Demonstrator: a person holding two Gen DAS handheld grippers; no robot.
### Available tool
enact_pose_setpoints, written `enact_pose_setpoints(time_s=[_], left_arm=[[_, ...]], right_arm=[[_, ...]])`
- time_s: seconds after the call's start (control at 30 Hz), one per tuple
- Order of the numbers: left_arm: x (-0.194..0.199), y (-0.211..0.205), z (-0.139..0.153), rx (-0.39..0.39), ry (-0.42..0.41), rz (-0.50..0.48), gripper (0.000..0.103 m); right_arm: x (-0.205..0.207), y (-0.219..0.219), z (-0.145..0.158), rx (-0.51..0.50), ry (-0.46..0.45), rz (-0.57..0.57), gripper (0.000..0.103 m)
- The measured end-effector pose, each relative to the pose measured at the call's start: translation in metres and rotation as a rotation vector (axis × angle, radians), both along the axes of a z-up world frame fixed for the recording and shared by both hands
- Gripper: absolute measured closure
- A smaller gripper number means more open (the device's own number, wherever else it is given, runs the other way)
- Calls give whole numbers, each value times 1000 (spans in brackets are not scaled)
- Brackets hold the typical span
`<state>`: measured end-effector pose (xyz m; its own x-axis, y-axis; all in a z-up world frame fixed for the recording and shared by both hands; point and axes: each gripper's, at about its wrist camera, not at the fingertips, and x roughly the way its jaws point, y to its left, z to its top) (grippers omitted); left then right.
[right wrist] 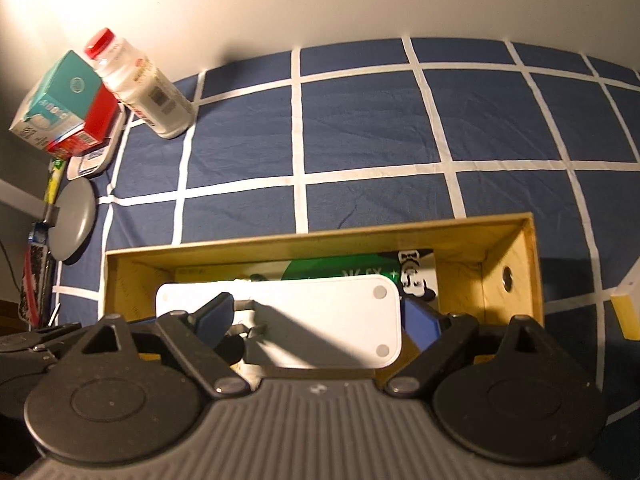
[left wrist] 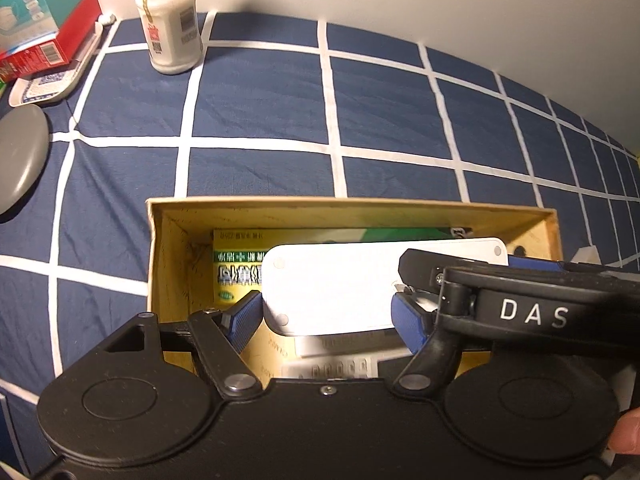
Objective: Organize objects
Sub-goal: 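Lower the white plate onto the toothpaste carton and open the right gripper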
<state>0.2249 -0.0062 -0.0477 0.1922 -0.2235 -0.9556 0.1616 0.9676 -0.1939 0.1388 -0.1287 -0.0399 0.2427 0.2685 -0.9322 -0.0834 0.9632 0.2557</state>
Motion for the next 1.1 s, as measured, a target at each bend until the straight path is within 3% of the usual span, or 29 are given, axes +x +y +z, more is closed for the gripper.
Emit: enact_pose_setpoints(time_s=[0.33,0.63,1.1], left_arm=[[23,-6,-24,10,35,-10,35],[30,-9,-25,22,39,-24,35],[10,-7,-4,33,-3,6,24]], right_arm=[[24,-2,-26,0,39,-5,13],[32,-5,-34,9,55,-6,13],[18,-13,-13,24,17,-2,13]])
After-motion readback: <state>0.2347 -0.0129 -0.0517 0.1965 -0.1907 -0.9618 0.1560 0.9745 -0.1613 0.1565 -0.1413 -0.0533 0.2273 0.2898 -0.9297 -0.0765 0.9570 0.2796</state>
